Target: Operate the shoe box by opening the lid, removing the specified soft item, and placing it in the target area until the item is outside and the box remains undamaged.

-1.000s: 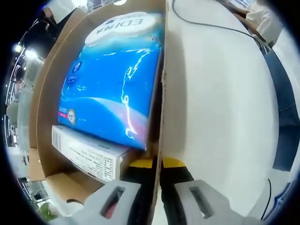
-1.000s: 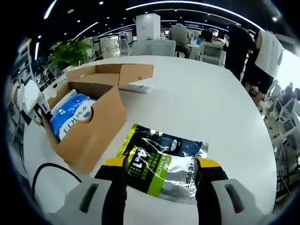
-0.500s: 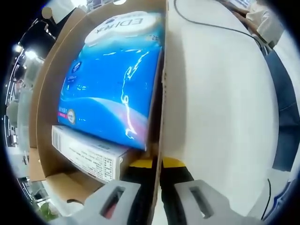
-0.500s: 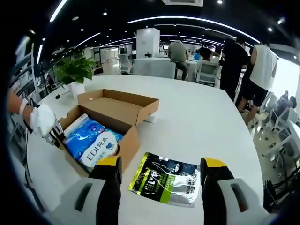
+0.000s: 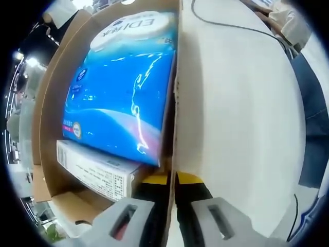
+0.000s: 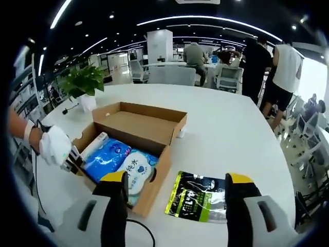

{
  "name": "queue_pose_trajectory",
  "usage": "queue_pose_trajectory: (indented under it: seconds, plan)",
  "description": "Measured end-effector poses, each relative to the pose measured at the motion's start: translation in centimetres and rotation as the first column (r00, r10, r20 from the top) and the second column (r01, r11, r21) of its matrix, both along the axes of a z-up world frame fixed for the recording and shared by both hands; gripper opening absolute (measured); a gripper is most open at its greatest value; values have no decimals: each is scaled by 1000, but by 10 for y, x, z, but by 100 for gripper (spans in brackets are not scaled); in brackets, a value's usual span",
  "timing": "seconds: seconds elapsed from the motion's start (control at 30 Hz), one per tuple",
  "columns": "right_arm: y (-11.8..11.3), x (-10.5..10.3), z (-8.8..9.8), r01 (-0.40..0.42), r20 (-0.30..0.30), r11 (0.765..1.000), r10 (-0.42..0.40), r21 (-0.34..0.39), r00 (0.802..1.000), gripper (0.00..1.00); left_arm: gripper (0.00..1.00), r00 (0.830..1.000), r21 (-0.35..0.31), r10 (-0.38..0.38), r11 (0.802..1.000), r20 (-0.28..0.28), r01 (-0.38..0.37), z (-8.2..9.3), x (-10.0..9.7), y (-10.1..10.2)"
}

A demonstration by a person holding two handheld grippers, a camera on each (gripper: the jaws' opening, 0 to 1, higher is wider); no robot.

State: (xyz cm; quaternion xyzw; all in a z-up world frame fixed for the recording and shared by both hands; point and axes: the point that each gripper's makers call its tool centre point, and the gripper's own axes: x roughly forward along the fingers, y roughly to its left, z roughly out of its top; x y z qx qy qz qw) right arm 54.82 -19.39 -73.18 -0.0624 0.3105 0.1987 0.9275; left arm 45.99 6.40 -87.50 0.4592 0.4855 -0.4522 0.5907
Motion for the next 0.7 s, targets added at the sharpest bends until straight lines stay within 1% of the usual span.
queue_pose_trajectory:
  seconds: [0.17, 0.27, 0.4, 0.57, 0.7]
  plan:
    - [19, -4, 1, -37, -3, 999, 37, 11, 999, 79, 2, 1000, 1, -2, 1000, 4, 2, 0, 1, 1]
    - [26, -4, -1, -51, -8, 999, 51, 19, 999, 79, 2, 1000, -1, 0, 1000, 6, 0, 1, 0, 0]
    - [33, -8, -3, -59, -18, 998, 60, 25, 998, 79, 2, 1000, -4, 0, 1000, 7, 0, -2, 3, 3]
    - [37, -7, -4, -61, -24, 998, 62, 28, 998, 79, 2, 1000, -5, -4, 1000, 11, 4, 2, 0, 1]
    - [47, -6, -6, -78, -29, 997, 79, 21, 996, 79, 2, 1000, -6, -7, 1000, 14, 7, 3, 0, 0]
